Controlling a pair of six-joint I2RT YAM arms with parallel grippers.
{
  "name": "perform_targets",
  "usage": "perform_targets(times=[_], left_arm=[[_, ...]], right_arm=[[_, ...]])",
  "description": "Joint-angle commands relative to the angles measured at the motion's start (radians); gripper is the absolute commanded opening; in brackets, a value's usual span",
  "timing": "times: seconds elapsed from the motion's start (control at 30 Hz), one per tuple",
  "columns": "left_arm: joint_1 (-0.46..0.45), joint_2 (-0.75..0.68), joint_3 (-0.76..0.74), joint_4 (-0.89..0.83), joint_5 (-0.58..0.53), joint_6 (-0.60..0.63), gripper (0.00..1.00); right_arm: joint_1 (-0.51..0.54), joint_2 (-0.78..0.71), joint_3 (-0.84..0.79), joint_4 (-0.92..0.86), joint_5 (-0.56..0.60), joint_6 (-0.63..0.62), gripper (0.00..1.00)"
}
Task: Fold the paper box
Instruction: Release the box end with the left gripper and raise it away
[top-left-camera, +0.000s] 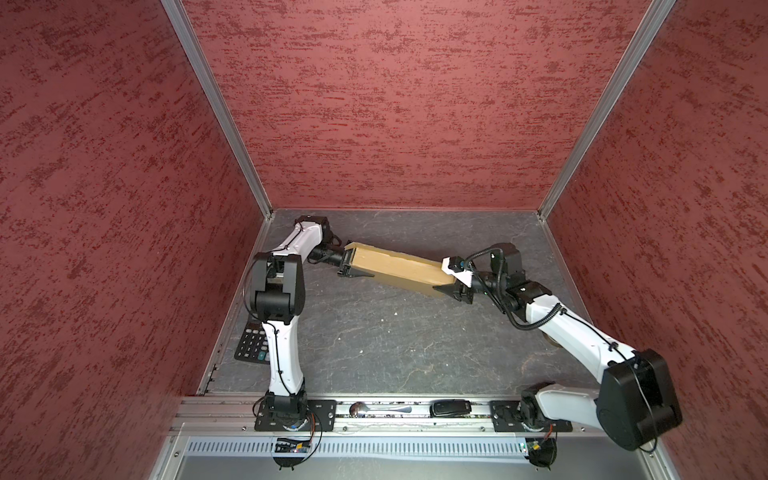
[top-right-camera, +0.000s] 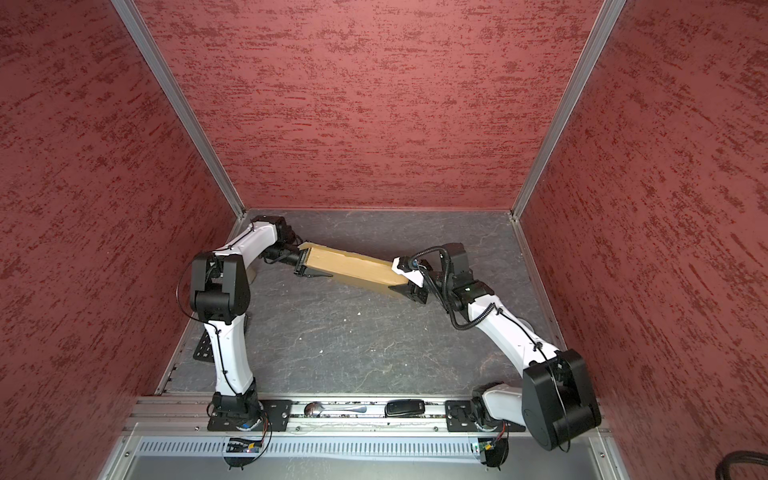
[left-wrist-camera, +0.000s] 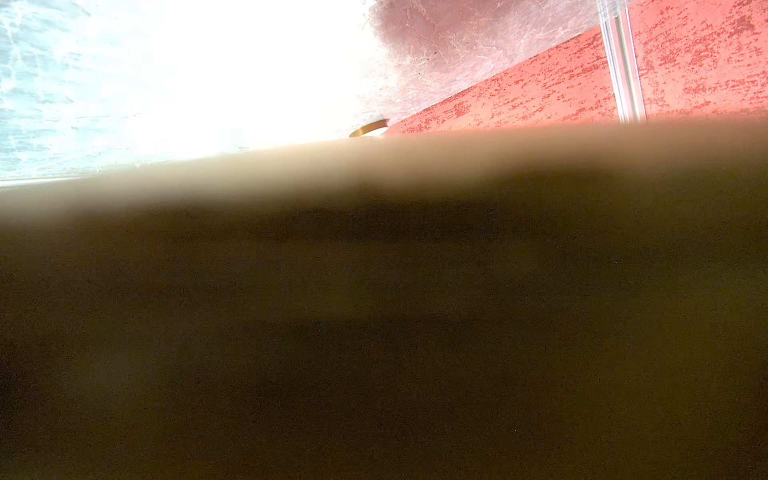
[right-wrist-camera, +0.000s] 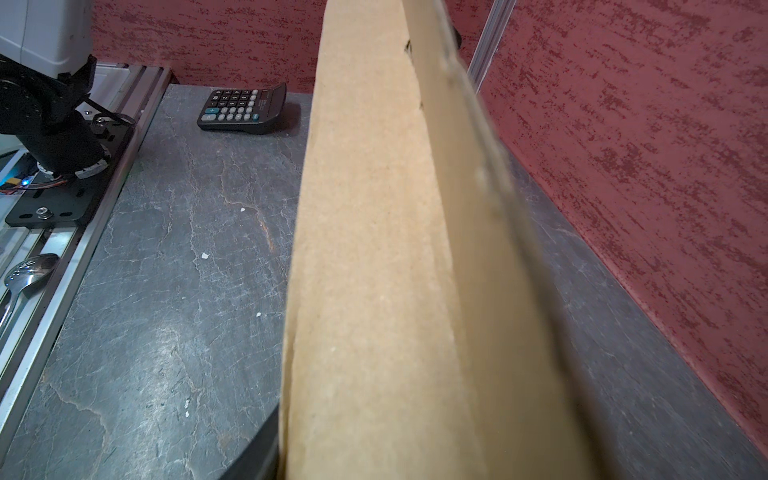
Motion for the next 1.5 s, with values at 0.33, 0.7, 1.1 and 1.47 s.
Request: perform_targets(times=[0.33, 0.7, 1.1, 1.47], left_arm=[[0.014, -0.012, 0.023, 0.017, -0.002, 0.027, 0.72], [0.121, -0.010, 0.025, -0.027, -0.106, 0.096, 0.75], [0.413, 0.129, 0.529, -0.143, -0.457, 0.138, 0.71], [0.382, -0.002, 0.660, 0.393, -0.608, -0.121, 0.68]], right_arm=[[0.014, -0.045, 0.021, 0.010, -0.004, -0.005, 0.40], [0.014, -0.043, 0.015, 0.009, 0.045, 0.004, 0.36], [0.014, 0.017, 0.017, 0.032, 0.072, 0.035, 0.34], [0.014, 0.060, 0.034, 0.056, 0.082, 0.124, 0.33]])
